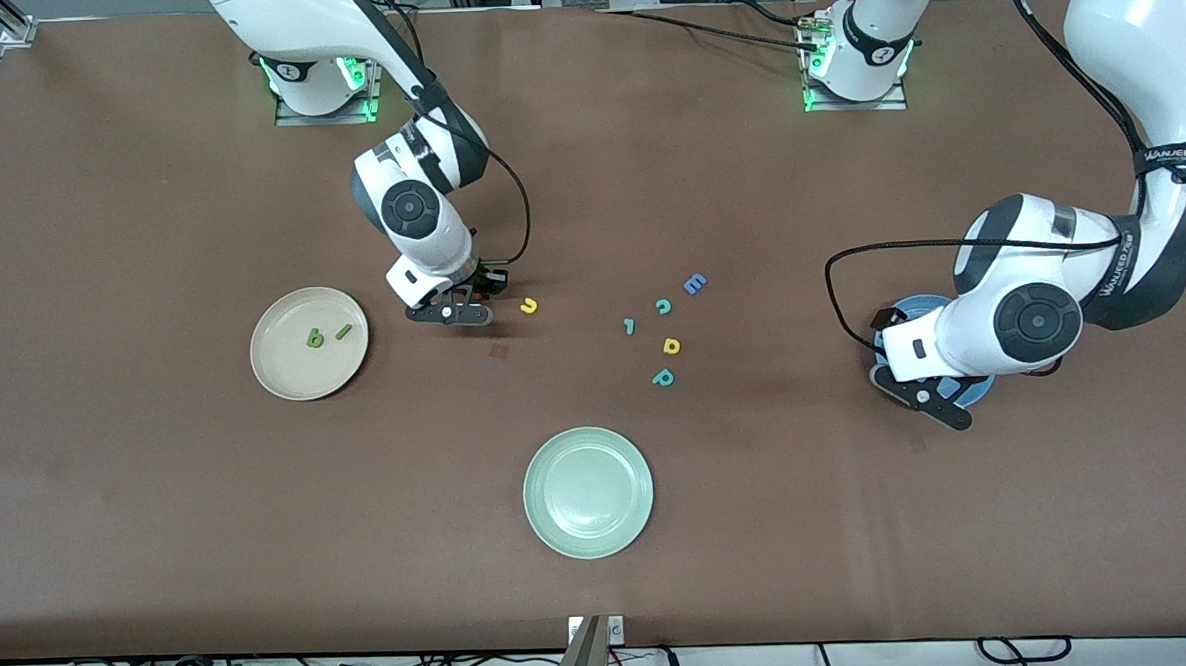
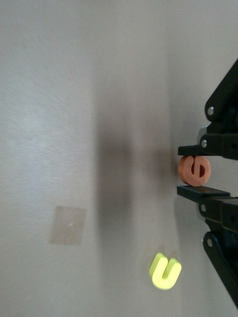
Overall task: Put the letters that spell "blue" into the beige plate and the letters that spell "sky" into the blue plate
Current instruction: 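Place the s on the blue plate while the right gripper grasps the e, then drop the orange e on the beige plate while the left gripper withdraws, then move the right gripper to the yellow u and lower onto it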
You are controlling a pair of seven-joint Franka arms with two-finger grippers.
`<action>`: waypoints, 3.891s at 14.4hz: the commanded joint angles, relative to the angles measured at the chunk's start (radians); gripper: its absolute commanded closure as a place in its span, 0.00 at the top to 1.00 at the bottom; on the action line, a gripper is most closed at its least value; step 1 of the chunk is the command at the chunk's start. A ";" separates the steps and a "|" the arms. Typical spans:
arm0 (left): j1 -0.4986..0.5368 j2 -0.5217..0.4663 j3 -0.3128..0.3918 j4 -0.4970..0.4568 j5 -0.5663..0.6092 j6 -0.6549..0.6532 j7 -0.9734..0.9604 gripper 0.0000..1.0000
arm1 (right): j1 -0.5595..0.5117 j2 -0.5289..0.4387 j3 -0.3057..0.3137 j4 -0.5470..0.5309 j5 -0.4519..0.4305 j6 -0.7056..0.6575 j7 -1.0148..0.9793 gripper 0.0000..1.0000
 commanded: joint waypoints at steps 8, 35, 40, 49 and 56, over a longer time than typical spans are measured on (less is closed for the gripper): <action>-0.079 0.004 -0.003 0.086 -0.020 -0.113 -0.091 1.00 | -0.347 -0.066 -0.009 0.102 -0.005 -0.269 -0.400 0.19; -0.481 -0.565 0.692 -0.045 -0.485 -0.147 -0.212 1.00 | -0.288 0.010 0.044 0.227 -0.027 -0.245 -0.407 1.00; -0.492 -0.609 0.711 -0.067 -0.480 -0.161 -0.199 1.00 | -0.093 0.114 0.043 0.356 -0.027 -0.236 -0.165 1.00; -0.492 -0.599 0.704 -0.024 -0.474 -0.181 -0.132 1.00 | 0.042 0.194 0.044 0.327 -0.024 -0.142 0.450 1.00; -0.488 -0.590 0.712 -0.019 -0.479 -0.179 -0.144 1.00 | 0.065 0.190 0.044 0.241 -0.023 -0.019 0.542 1.00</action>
